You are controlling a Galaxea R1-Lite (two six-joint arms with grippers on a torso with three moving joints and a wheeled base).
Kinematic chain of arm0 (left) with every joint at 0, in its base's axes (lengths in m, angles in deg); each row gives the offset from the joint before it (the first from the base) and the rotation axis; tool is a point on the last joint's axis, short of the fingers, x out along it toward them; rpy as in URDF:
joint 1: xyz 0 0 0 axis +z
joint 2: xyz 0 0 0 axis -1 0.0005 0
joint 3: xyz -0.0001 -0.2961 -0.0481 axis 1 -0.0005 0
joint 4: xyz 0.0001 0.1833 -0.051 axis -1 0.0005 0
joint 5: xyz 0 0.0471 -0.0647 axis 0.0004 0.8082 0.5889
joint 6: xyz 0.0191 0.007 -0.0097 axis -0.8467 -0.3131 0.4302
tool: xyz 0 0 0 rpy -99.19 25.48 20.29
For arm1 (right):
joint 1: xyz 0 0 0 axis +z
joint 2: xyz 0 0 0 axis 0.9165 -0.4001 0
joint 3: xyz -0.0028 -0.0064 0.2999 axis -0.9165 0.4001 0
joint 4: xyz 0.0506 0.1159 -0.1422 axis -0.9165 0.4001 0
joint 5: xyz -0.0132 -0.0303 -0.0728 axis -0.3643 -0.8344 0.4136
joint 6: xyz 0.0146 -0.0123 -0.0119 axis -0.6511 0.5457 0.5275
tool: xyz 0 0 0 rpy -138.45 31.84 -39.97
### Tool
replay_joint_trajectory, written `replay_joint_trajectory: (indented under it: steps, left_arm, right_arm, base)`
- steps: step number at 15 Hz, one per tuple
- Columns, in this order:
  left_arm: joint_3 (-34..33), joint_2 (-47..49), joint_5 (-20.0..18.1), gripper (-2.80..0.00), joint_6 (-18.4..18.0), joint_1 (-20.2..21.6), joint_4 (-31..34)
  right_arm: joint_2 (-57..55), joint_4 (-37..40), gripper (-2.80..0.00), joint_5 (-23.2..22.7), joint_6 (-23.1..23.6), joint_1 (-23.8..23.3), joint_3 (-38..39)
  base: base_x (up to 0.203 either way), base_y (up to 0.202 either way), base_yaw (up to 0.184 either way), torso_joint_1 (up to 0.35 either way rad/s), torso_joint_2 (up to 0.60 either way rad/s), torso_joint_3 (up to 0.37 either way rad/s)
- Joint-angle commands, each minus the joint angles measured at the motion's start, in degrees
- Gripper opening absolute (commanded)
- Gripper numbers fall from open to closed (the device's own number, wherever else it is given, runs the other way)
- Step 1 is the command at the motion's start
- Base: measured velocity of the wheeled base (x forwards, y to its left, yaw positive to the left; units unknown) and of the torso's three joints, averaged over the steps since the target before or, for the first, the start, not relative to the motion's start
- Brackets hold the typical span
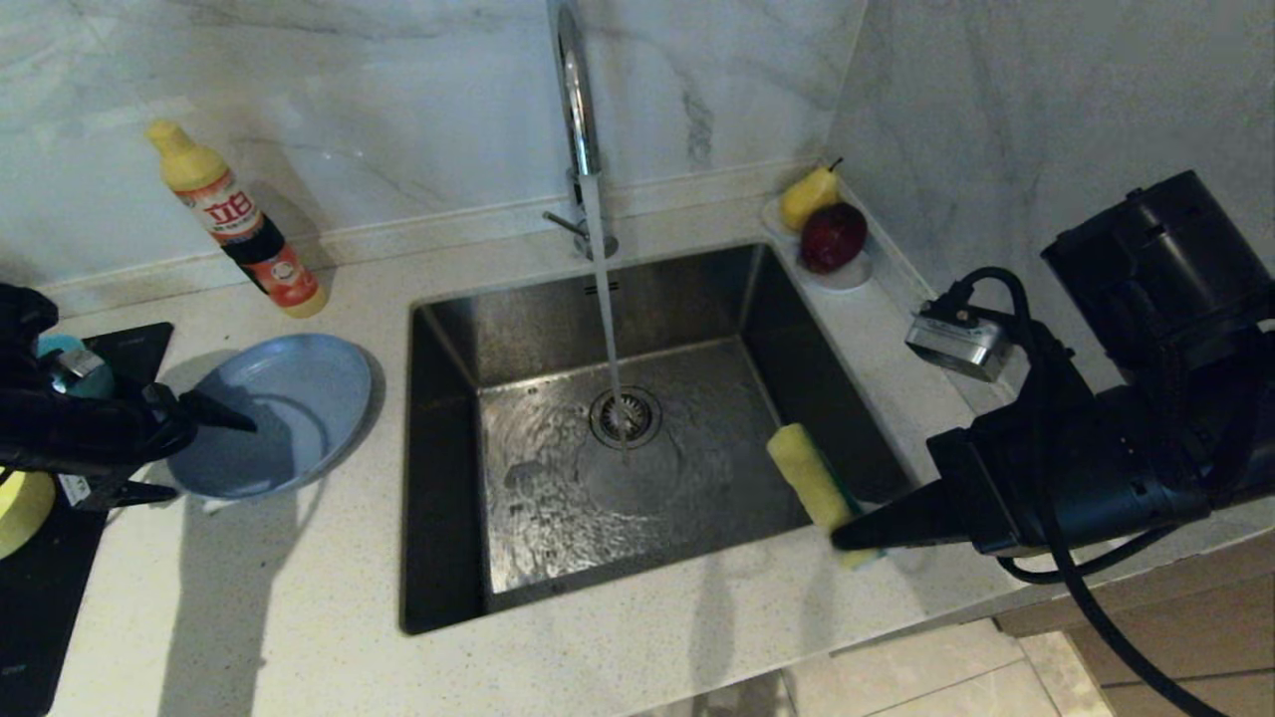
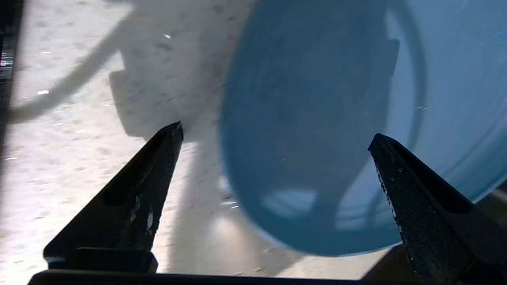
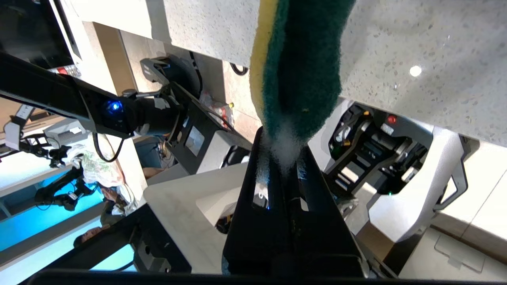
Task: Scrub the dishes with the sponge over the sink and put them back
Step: Wash the plate
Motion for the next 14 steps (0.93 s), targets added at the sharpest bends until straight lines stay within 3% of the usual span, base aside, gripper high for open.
replay_joint_trajectory:
  steps: [1,10,11,14]
  left_arm:
    - [1.35,0.83,-0.83,0.0,1.07,-0.41,0.04]
    - [3.56,2.23,-0.72,0.0,1.54,-1.63,0.12]
    - [3.56,2.39,-0.68,-2.8,1.48,-1.63,0.1]
    - [3.57,2.41,-0.07,-2.8,1.16,-1.63,0.04]
  right_arm:
    - [-0.25,-1.66,-2.8,-0.16,-0.15,-0.01,0.81]
    - [-0.81,-4.09,-2.8,-0.07,-0.15,-0.01,2.21]
    - [-0.81,-4.09,-2.8,-0.07,-0.15,-0.01,2.21]
    - [-0.56,-4.09,-2.8,-0.07,-0.24,-0.01,2.13]
  base:
    - [0.0,0.0,0.0,0.0,0.0,0.0]
    - [0.0,0.0,0.0,0.0,0.0,0.0]
    - [0.0,0.0,0.0,0.0,0.0,0.0]
    - [0.0,0.0,0.0,0.0,0.0,0.0]
